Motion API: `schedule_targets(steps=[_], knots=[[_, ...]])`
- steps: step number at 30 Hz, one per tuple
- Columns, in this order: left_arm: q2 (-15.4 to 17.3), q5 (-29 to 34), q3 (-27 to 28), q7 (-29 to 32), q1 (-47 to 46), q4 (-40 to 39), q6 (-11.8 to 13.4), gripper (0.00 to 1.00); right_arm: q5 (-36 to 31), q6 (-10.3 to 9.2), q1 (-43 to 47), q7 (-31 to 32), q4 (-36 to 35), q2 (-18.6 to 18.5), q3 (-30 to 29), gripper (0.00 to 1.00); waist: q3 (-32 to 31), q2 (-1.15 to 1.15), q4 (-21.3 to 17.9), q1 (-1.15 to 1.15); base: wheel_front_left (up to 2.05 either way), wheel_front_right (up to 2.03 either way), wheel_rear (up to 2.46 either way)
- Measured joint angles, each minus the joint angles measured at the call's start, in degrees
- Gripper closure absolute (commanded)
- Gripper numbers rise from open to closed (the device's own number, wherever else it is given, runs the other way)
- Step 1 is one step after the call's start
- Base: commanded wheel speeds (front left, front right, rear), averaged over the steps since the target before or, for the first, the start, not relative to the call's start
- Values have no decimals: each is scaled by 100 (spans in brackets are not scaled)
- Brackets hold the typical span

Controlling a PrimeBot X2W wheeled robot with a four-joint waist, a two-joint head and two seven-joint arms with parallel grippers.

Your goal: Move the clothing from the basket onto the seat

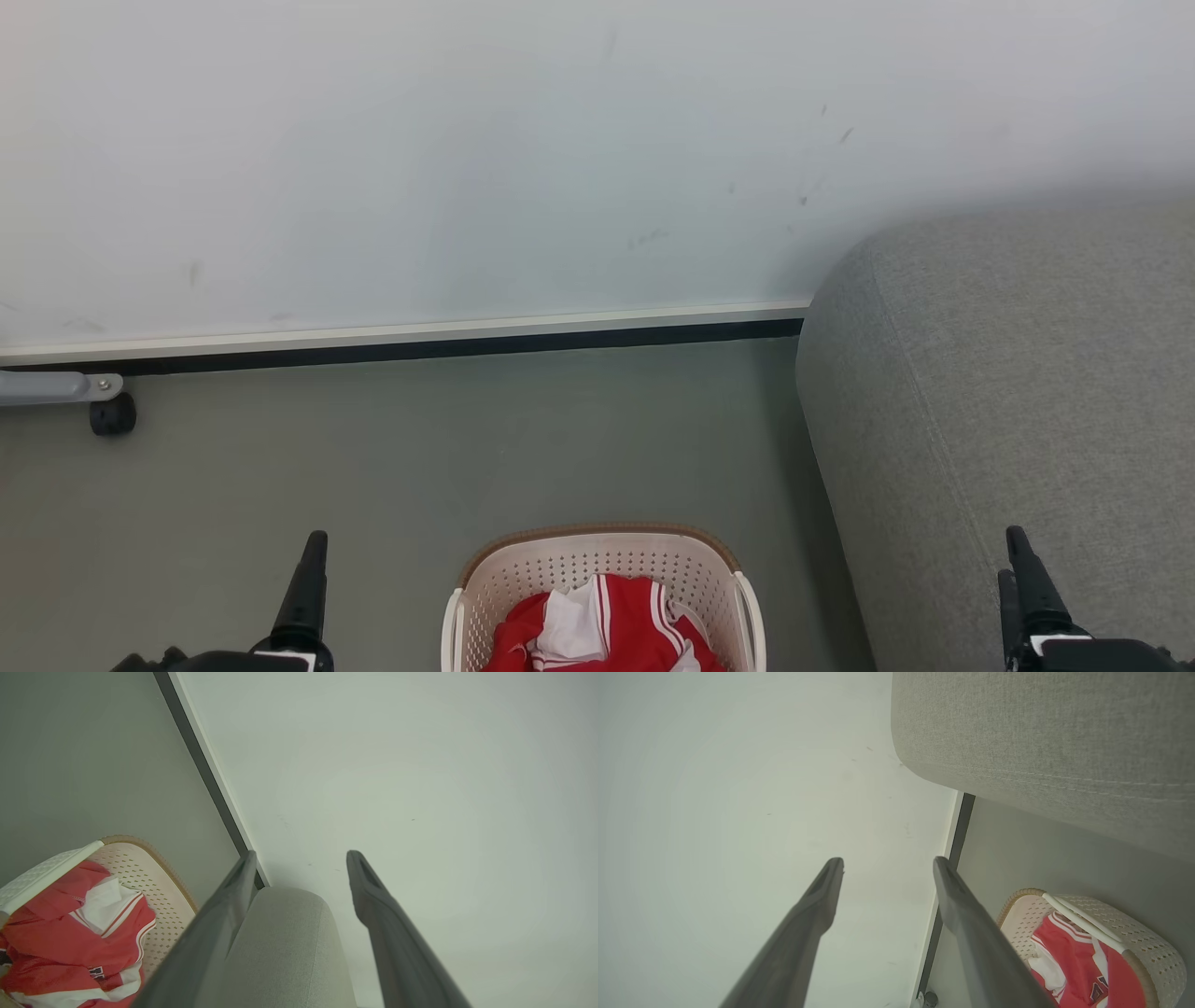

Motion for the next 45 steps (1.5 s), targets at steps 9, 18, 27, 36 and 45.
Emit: schedule_targets(steps=[9,18,27,36,45], knots=[[7,846,-213,-198,-52,-159,207,0,-1014,-170,9,-190,-218,-11,296,0,-12,0,-2,0,0,0,0],[56,1922,-534,-389,-124,-260,325,0,-2047,-293,12,-386,-364,-142,669,0,-21,0,-3,0,0,0,0],[250,3078,-894,-569,-155,-302,464,0,-2970,-442,12,-568,-448,-241,959,0,-28,0,-14,0,0,0,0],[344,4024,-1047,-757,-164,-338,614,0,-3754,-566,20,-757,-553,-279,1160,0,-52,0,-22,0,0,0,0],[359,4811,-1098,-953,-162,-350,727,0,-4519,-695,44,-946,-611,-324,1347,0,-102,0,-25,0,0,0,0]])
